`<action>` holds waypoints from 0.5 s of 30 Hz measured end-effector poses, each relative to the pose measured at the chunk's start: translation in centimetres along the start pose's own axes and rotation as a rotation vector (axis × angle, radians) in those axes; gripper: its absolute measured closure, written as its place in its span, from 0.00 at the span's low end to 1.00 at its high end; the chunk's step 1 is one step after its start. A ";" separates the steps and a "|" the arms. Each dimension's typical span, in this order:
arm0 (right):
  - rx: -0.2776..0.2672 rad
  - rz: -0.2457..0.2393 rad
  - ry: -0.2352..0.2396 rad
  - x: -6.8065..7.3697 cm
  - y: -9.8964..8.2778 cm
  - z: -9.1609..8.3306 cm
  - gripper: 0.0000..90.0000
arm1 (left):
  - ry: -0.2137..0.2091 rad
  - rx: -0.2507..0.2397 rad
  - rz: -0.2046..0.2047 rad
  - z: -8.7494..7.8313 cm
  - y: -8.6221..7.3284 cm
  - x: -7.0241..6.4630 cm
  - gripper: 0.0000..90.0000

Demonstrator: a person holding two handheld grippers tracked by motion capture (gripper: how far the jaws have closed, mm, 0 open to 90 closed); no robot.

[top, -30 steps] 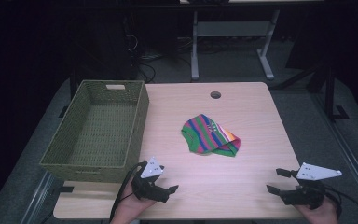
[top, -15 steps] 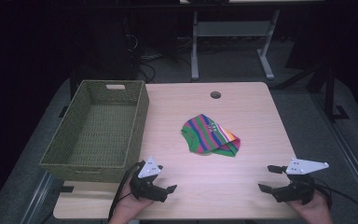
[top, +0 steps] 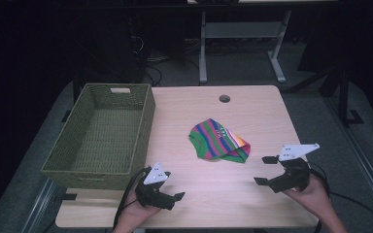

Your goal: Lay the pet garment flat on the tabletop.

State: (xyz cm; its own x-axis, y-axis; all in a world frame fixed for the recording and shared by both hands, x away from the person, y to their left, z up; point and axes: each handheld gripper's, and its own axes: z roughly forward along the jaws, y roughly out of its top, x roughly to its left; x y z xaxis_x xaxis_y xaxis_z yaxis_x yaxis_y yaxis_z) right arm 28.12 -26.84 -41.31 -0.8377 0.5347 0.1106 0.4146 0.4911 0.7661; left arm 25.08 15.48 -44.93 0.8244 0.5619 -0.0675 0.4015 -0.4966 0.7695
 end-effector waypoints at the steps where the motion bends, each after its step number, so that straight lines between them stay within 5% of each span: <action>1: 0.000 0.000 0.000 0.0 0.0 0.0 0.19 | 0.000 0.000 0.000 0.0 0.0 0.0 0.16; 15: 0.091 -0.025 0.054 -2.1 5.1 3.2 0.19 | -0.013 -0.019 0.004 -0.2 0.2 -0.2 0.16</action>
State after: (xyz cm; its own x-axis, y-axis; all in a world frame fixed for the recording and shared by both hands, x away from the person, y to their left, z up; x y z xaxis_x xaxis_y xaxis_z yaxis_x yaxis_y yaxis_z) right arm 33.16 -23.24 -39.65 -0.8650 0.4852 0.1283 0.4222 0.5653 0.7087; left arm 24.93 15.44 -44.61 0.8315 0.5508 -0.0725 0.3904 -0.4864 0.7816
